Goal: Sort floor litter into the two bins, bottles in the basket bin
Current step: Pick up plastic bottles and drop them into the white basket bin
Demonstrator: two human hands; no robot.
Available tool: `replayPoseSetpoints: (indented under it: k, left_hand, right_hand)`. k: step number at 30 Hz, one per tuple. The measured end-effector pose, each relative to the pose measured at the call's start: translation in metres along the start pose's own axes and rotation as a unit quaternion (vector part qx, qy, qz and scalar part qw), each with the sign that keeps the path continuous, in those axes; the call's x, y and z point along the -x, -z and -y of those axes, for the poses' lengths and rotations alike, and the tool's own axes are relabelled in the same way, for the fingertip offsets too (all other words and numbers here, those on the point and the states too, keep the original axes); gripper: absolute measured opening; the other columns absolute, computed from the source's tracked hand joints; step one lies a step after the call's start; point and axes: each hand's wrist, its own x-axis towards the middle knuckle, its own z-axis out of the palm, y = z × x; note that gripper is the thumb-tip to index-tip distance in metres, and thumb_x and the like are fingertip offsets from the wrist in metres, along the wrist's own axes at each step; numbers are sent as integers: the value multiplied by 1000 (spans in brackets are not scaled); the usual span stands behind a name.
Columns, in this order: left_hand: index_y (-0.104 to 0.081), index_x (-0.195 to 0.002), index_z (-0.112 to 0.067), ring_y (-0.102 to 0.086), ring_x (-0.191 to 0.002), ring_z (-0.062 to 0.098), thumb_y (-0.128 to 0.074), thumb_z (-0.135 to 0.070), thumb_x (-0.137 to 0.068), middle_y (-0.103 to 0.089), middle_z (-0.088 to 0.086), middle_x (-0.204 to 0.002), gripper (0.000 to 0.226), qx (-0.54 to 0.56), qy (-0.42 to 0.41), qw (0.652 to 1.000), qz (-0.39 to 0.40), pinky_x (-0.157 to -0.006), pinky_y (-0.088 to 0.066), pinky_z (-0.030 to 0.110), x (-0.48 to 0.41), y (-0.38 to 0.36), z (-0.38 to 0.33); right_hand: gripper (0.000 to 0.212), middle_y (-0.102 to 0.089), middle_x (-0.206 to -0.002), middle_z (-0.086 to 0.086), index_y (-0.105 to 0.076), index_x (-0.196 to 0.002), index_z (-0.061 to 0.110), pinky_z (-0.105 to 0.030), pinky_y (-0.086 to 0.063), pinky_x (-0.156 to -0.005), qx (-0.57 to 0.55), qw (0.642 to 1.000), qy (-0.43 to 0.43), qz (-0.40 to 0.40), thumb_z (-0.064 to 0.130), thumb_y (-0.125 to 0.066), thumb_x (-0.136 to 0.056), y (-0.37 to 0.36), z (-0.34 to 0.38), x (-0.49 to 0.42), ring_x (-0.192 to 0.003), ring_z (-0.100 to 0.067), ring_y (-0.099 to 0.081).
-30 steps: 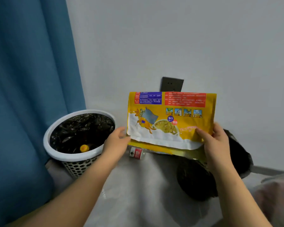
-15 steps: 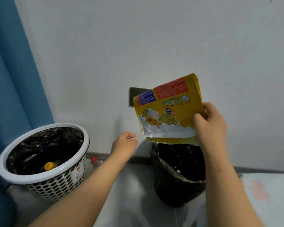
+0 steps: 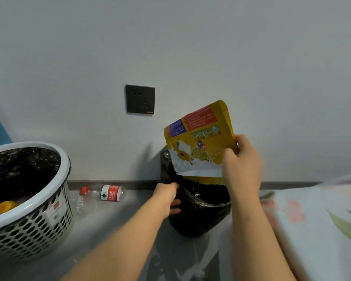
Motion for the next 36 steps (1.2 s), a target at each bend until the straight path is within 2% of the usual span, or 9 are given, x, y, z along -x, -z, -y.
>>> replayPoseSetpoints:
  k: [4, 11, 15, 18, 22, 24, 27, 29, 36]
  left_hand:
    - [-49, -124, -7, -56, -74, 20, -47, -19, -95, -56, 11, -108, 31, 2, -4, 1000, 0, -50, -46, 32, -17, -10, 6]
    - [-56, -118, -6, -57, -63, 17, -47, -16, -95, -57, 3, -76, 27, 3, -6, 1000, -28, -55, -40, 28, -35, -8, 12]
    - [-54, -121, -5, -56, -68, 15, -45, -16, -96, -58, 4, -83, 28, 43, 27, 998, 21, -64, -46, 33, -33, -7, 12]
    - [-54, -112, -10, -55, -71, 16, -50, -19, -94, -58, 5, -97, 21, 88, 48, 994, 41, -64, -48, 31, -30, -2, 13]
    - [-53, -103, -14, -57, -84, 17, -52, -25, -93, -58, 2, -96, 15, 136, 67, 986, 66, -74, -48, 36, -30, 8, 16]
    - [-53, -109, -13, -57, -93, 20, -55, -25, -91, -58, 4, -102, 21, 88, 45, 994, 51, -78, -48, 37, -35, 6, 17]
    - [-58, -109, -7, -63, -84, 28, -59, -27, -88, -63, 12, -97, 29, -104, -47, 993, -23, -76, -56, 38, -48, -8, 18]
    - [-58, -103, -6, -66, -83, 32, -59, -27, -86, -65, 16, -98, 26, -163, -87, 980, -74, -75, -58, 41, -52, -15, 21]
    - [-48, -102, -3, -63, -90, 32, -50, -10, -91, -55, 16, -106, 13, -48, -99, 989, -95, -67, -59, 44, -44, 23, 22]
  right_hand:
    - [24, -59, -79, 1, -53, -95, 25, -28, -34, -55, 17, 999, -33, 22, 8, -41, -84, -6, -11, -3, -74, -25, -51]
    - [28, -61, -82, 3, -50, -85, 31, -30, -39, -59, 3, 997, -71, 33, 5, -39, -84, -12, -26, 1, -77, -25, -54]
    - [29, -60, -85, 4, -49, -85, 34, -30, -38, -62, 26, 996, -83, 31, 7, -39, -85, -14, -29, 0, -80, -23, -52]
    - [29, -60, -89, 4, -48, -88, 35, -30, -38, -65, 45, 995, -82, 33, 8, -39, -85, -16, -32, 1, -83, -23, -52]
    - [30, -58, -88, 2, -52, -94, 32, -30, -38, -63, 75, 992, -85, 50, 7, -38, -86, -21, -35, 1, -82, -24, -52]
    - [31, -60, -89, 1, -54, -98, 31, -31, -40, -64, 90, 991, -84, 50, 7, -38, -86, -24, -36, 1, -82, -25, -53]
    - [33, -62, -93, 0, -55, -106, 29, -31, -41, -63, 111, 990, -81, 41, 7, -37, -87, -30, -40, 2, -82, -26, -54]
    - [35, -62, -96, 0, -54, -111, 29, -31, -39, -63, 124, 989, -77, 38, 8, -36, -89, -32, -43, 3, -83, -25, -54]
    - [32, -63, -97, -5, -55, -107, 24, -37, -48, -66, 131, 987, -53, 81, 6, -37, -87, -48, -46, -1, -86, -29, -57]
